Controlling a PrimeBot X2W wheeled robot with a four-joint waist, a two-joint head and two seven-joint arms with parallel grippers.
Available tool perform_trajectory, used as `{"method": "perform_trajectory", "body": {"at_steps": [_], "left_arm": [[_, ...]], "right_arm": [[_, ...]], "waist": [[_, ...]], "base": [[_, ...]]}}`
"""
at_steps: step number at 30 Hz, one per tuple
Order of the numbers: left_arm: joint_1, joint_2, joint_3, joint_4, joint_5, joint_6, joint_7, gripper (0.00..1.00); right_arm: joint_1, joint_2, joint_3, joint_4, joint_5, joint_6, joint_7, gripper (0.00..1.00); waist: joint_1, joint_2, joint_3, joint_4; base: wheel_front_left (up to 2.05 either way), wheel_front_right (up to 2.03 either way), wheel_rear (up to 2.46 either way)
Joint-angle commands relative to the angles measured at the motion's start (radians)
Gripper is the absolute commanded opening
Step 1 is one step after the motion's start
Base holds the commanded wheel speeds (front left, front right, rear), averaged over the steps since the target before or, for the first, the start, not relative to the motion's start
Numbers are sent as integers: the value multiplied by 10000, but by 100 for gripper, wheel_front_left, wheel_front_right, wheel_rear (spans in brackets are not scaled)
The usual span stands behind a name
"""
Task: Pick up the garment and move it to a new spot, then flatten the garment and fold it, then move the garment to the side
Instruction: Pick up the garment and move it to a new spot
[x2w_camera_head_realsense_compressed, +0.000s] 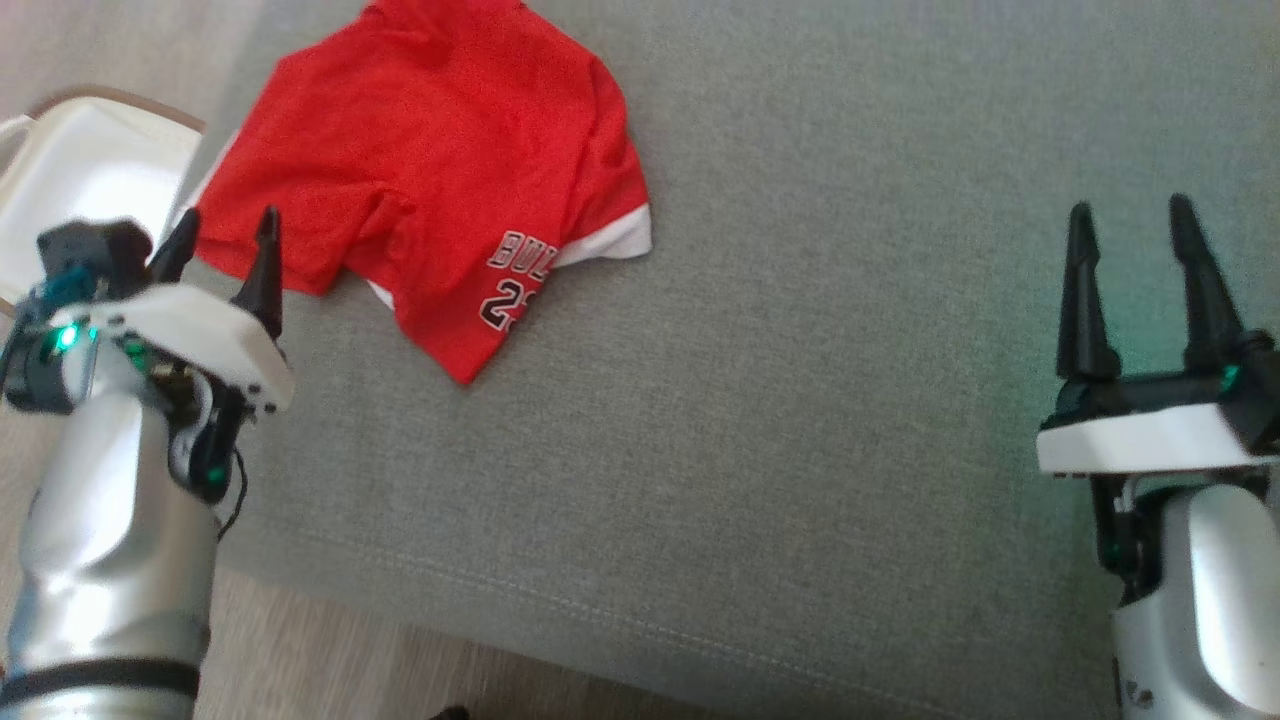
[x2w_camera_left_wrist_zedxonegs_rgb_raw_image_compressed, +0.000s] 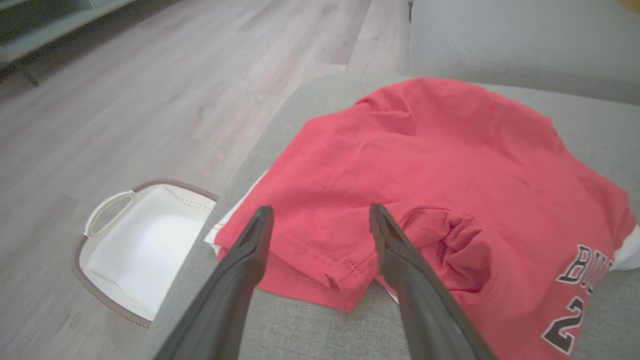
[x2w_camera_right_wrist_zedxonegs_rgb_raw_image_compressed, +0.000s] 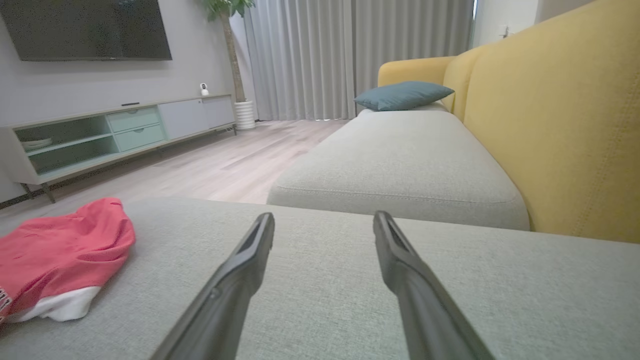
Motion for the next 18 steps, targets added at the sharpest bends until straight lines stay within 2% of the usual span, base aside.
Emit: {"method": "perform_trajectory", "body": {"at_steps": [1, 8, 18], "left_arm": [[-479, 568, 108, 15, -202, -7, 171, 100], [-1917, 1184, -822, 2326, -821, -11, 1161, 100], [-3113, 1483, -824, 4784, -894, 92, 990, 100]], "right_arm": [[-264, -20, 188, -473, -83, 33, 70, 100], [-349, -20, 202, -1222, -294, 33, 498, 100], [-413, -20, 180, -1752, -456, 33, 744, 100]], "waist": [[0, 0, 353, -174], [0, 0, 986, -506], [0, 0, 1592, -1046]], "base": [[0, 0, 0], [0, 0, 0], [0, 0, 0]]}}
